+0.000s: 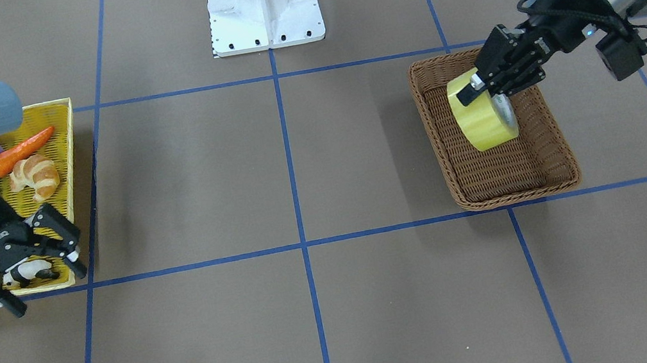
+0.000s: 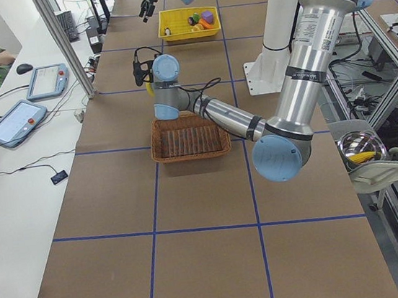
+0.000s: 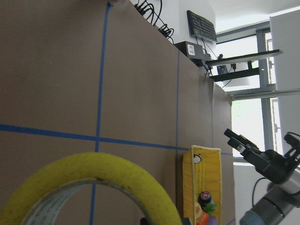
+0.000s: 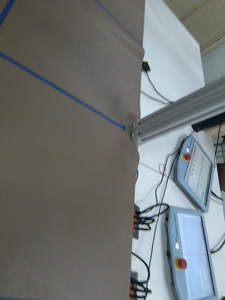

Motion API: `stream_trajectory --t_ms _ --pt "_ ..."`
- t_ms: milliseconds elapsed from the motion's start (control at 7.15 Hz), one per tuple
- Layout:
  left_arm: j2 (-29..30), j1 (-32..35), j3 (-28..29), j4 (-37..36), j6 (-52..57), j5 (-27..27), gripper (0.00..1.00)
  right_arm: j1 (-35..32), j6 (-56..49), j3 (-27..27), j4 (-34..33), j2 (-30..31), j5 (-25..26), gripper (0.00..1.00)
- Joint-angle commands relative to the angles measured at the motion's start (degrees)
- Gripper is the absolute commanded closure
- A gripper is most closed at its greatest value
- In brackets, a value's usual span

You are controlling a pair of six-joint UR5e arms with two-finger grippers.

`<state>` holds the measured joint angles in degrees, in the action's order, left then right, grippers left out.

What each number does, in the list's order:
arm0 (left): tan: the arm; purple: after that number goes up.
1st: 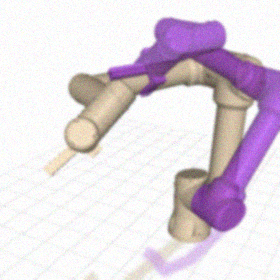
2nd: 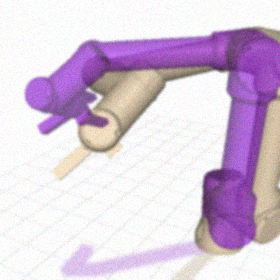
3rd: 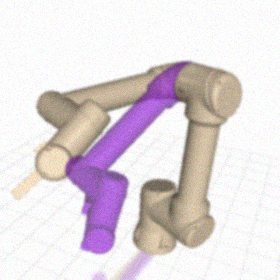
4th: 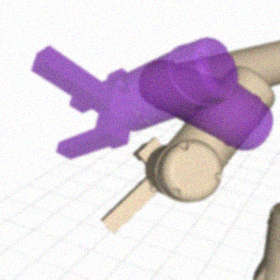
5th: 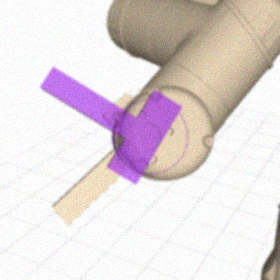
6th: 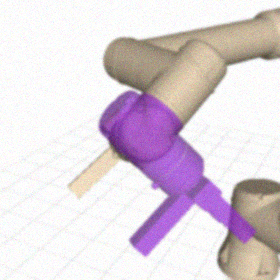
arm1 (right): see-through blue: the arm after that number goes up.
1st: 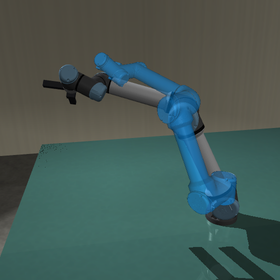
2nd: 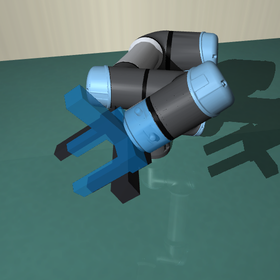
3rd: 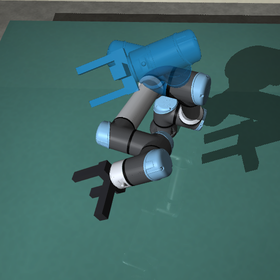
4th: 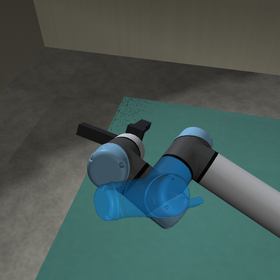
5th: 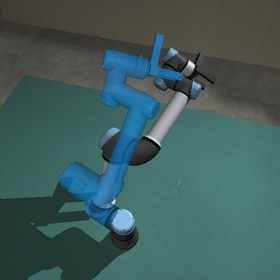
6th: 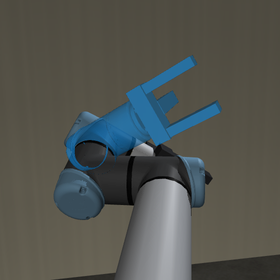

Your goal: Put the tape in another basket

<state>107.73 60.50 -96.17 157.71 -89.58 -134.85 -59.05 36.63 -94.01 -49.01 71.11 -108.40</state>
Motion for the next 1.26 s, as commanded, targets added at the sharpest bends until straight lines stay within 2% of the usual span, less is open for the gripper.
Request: stream_trajectory --t_ms 0,140,280,420,559,839,1119 --pt "-4.44 1.46 -0.25 -7.47 14.64 0.38 1.0 -4.92 -18.46 -0.82 -13.34 0.61 -1.19 0.02" --pt "-6.81 0.94 -0.34 -10.81 20.87 0.81 1.0 -7.37 -22.44 -0.74 -16.69 1.57 -5.55 0.01" --pt "-9.01 -0.29 -0.34 -12.84 26.07 3.69 1.0 -11.05 -27.79 -0.48 -22.21 1.49 -10.9 0.01" --pt "-8.86 -3.17 -1.03 -16.52 26.38 5.55 1.0 -14.04 -33.84 -0.48 -27.92 1.14 -15.22 0.01" --pt "-8.86 -4.59 -3.56 -20.99 26.56 7.13 1.0 -15.55 -37.04 -0.48 -31.11 1.14 -16.65 0.01" --pt "-8.94 -9.06 -13.12 -35.9 29.26 11.51 1.0 -16.44 -37.33 -0.3 -36.39 1.31 -21.13 0.01" --pt "-7.55 -16.43 -22.1 -57.94 33.75 21.59 1.0 -17.49 -37.77 -0.3 -40.18 1.84 -24.03 0.01"
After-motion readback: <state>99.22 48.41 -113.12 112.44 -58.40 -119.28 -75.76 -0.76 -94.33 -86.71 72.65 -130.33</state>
